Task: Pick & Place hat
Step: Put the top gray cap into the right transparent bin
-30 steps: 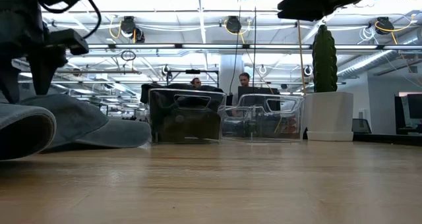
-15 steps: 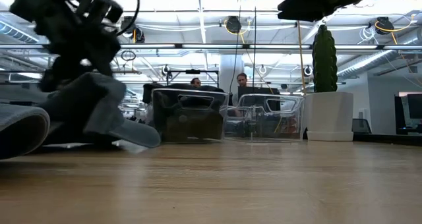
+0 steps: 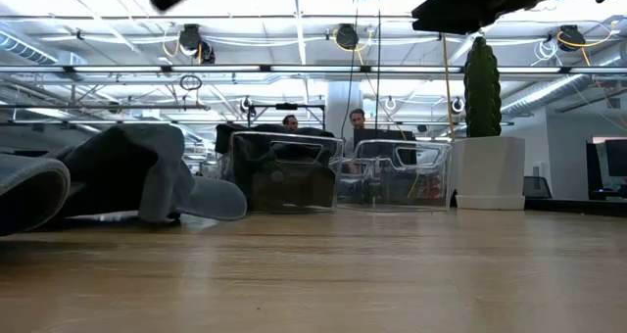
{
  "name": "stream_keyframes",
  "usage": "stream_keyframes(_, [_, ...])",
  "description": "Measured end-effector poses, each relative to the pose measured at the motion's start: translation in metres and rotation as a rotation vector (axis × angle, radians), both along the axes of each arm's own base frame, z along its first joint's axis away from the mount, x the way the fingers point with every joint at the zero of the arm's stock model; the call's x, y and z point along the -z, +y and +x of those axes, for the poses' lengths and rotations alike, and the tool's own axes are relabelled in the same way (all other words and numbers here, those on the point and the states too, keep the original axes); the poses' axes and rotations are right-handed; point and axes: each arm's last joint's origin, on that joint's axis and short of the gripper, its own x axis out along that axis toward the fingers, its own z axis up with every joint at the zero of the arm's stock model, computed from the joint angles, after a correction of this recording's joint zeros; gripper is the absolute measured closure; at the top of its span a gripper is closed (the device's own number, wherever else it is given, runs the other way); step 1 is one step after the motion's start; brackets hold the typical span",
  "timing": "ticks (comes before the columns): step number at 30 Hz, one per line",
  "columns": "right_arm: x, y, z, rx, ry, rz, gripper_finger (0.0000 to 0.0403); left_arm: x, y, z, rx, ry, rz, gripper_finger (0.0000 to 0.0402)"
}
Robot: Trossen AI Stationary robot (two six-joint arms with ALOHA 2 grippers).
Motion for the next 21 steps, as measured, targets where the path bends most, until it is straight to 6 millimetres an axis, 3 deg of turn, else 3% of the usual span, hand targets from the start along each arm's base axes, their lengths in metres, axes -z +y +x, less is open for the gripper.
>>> stream_keyframes(2, [0.000, -0.001, 0.000, 0.009, -0.005, -0.001, 0.0074, -0.015, -0.015, 0.007, 0.004, 0.014, 0.105, 0.0393])
stream_keyframes(4, [0.001, -0.003, 0.000, 0.019, -0.004, -0.001, 0.0074, -0.017, -0.031, 0.016, -0.005, 0.058, 0.190, 0.0381])
stream_keyframes(10, [0.002, -0.006, 0.000, 0.035, 0.007, 0.002, 0.0074, 0.016, -0.058, 0.036, -0.077, 0.360, 0.249, 0.0298])
stream_keyframes(15, [0.002, -0.006, 0.000, 0.039, -0.003, 0.036, 0.0074, 0.055, -0.081, 0.050, -0.012, 0.576, 0.288, 0.0217])
stream_keyframes(21, [0.003, -0.006, 0.000, 0.046, -0.012, 0.085, 0.0074, 0.081, -0.121, 0.048, 0.069, 0.781, 0.555, 0.0206])
